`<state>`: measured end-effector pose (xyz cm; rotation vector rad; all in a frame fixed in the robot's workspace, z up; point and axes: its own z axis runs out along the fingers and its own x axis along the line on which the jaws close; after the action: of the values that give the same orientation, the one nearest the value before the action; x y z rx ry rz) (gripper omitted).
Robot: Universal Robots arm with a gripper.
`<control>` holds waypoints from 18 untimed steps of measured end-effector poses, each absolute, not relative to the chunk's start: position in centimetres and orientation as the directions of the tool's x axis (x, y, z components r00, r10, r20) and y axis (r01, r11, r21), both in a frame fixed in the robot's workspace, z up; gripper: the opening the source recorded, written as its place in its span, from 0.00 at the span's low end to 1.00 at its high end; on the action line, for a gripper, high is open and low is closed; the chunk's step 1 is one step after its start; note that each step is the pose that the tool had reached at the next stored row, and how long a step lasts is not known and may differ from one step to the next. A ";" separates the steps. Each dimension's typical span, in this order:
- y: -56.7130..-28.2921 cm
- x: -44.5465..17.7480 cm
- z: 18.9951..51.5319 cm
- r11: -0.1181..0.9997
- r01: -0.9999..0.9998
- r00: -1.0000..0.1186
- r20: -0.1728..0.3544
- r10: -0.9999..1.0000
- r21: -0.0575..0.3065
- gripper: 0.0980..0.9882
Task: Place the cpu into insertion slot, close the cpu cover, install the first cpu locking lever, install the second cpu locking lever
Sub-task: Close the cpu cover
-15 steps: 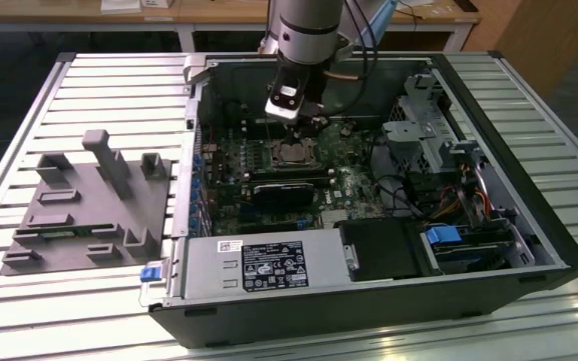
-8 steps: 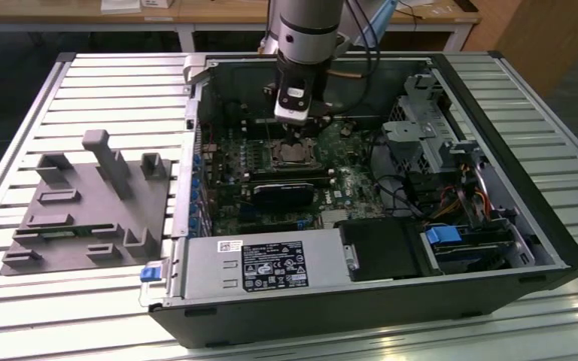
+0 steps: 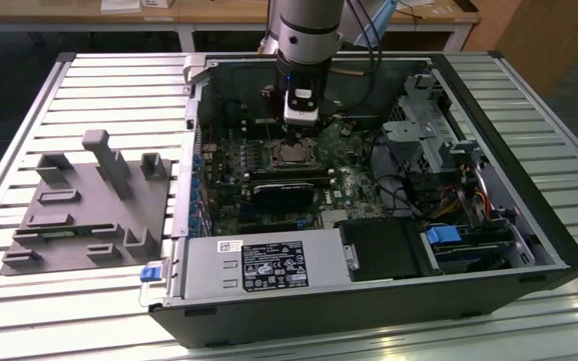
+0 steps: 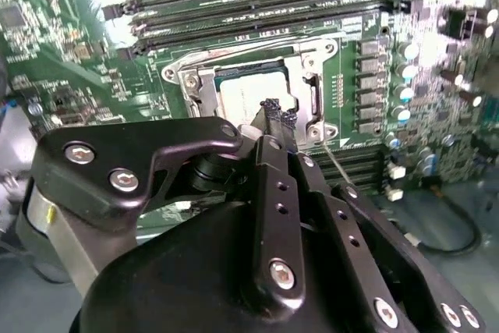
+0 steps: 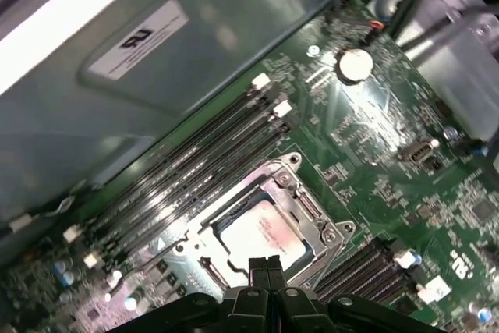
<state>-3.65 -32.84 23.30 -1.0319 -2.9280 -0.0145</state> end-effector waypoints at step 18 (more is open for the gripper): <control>-32.9 -3.6 23.2 0.916 0.401 -0.916 0.031 0.401 0.002 0.00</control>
<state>-3.65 -32.86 23.19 -0.6374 -3.0457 -0.0132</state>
